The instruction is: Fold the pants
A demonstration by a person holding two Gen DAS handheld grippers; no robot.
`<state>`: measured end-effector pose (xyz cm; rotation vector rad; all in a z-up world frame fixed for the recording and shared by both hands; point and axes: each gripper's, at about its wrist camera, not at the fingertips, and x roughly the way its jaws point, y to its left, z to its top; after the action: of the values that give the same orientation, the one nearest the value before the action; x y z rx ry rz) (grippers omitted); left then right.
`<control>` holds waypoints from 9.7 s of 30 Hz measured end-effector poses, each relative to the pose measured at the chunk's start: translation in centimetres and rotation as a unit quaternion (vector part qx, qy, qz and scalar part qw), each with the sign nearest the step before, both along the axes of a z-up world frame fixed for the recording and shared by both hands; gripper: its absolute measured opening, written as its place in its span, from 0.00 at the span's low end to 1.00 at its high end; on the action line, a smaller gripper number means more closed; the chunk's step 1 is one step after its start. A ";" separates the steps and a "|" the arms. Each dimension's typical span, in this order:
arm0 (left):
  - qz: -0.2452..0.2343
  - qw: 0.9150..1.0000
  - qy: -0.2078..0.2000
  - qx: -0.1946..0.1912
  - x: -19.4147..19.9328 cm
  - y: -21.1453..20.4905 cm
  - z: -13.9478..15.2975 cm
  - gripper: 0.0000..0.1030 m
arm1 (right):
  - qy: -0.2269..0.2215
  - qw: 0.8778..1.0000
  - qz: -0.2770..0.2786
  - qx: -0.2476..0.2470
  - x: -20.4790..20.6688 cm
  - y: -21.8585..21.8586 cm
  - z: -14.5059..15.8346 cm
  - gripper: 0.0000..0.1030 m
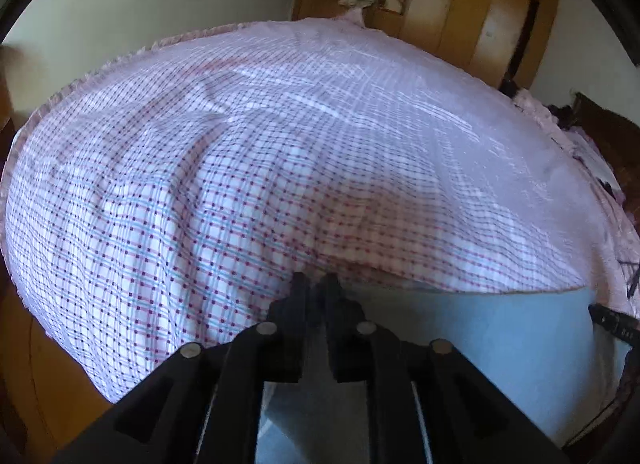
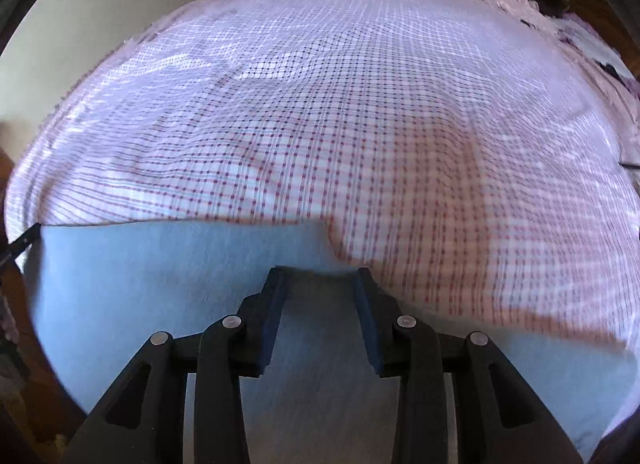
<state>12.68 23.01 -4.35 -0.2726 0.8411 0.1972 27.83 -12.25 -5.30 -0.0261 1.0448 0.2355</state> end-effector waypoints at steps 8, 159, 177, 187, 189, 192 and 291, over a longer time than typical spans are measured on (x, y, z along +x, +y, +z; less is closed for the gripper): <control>0.039 0.999 0.007 -0.003 -1.4 2.6 1.9 0.18 | -0.023 1.000 0.002 0.021 -0.3 -0.7 -0.1 0.30; -0.045 0.991 0.112 0.054 -6.3 -12.5 0.0 0.50 | -0.038 0.923 -0.220 0.314 -16.7 -23.3 -5.1 0.54; -0.029 0.996 0.078 0.033 -8.1 -9.9 1.4 0.50 | -0.086 0.934 -0.216 0.272 -18.8 -22.8 1.7 0.08; -0.012 0.998 0.057 0.001 -9.1 -7.5 2.2 0.50 | -0.132 0.961 -0.077 0.230 -17.6 -14.8 9.2 0.07; -0.008 0.999 0.051 0.000 -9.3 -7.1 2.6 0.50 | -0.133 0.964 -0.057 0.222 -17.2 -13.0 9.8 0.07; -0.004 0.999 0.047 -0.006 -9.6 -6.5 3.2 0.50 | -0.138 0.968 -0.025 0.210 -16.7 -10.6 10.8 0.07; -0.115 0.986 0.036 -0.112 -4.5 -13.8 -2.2 0.42 | 0.024 0.940 0.334 -0.063 -2.8 15.9 1.5 0.50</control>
<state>8.15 9.19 -6.53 -0.3780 0.9598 -0.1054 25.08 3.64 -3.80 -0.4994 1.0713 0.7870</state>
